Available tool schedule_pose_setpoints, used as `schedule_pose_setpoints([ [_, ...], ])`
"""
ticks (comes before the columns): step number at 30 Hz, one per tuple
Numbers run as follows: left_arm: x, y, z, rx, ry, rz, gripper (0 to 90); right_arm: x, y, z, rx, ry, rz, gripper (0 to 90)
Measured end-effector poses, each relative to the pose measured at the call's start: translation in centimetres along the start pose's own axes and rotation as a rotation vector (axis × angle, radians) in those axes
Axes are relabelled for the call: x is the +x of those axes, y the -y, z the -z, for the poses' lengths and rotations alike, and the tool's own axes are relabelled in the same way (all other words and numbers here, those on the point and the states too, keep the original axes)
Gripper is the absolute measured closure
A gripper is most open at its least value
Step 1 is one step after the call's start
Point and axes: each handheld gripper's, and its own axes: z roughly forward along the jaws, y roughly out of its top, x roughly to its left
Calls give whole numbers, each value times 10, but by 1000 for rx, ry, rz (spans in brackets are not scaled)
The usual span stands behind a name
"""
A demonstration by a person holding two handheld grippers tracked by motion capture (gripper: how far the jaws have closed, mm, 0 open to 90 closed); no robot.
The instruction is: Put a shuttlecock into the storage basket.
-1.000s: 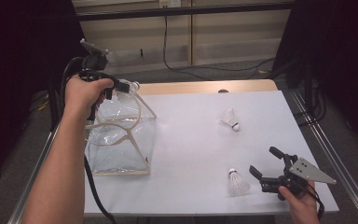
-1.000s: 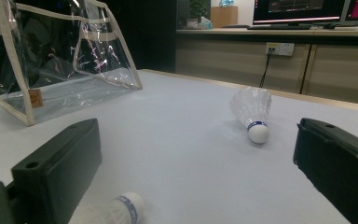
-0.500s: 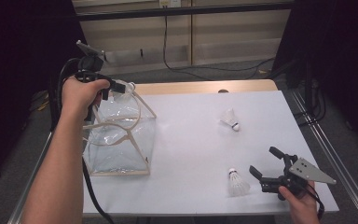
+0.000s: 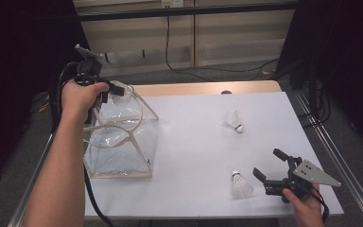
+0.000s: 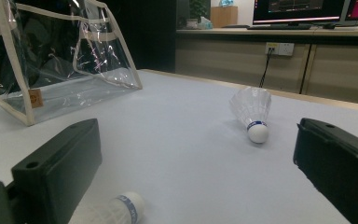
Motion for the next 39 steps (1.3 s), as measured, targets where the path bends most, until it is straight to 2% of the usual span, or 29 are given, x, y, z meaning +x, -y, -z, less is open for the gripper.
schedule_pose_setpoints([
  [8,7,2,3,0,-13,7,885,0,0,0,-2,-2,2,7],
  [18,14,3,-2,2,-32,15,884,0,0,0,-1,-1,0,7],
  [39,24,5,-4,1,-43,34,881,0,0,0,0,-2,-1,7],
])
